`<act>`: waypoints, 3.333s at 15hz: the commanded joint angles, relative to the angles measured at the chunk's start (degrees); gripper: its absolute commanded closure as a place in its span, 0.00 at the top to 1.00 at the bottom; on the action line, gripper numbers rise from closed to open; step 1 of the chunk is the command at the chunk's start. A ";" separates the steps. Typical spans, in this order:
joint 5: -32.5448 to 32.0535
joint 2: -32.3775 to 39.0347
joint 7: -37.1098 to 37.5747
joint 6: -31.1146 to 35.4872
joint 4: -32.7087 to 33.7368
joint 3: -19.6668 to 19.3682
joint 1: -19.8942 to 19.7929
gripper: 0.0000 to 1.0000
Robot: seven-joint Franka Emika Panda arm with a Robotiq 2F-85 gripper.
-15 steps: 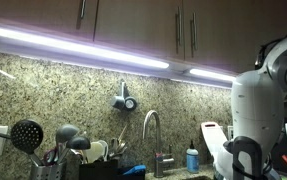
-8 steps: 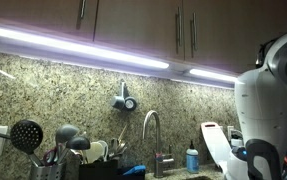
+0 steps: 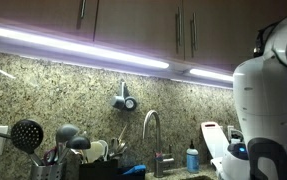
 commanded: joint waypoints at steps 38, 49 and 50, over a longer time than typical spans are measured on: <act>17.83 -16.13 14.98 0.24 -14.40 -19.70 30.05 1.00; 5.63 -37.67 8.63 0.27 -14.19 -13.46 16.78 1.00; 3.59 -40.34 7.24 0.27 -14.51 -12.07 14.37 1.00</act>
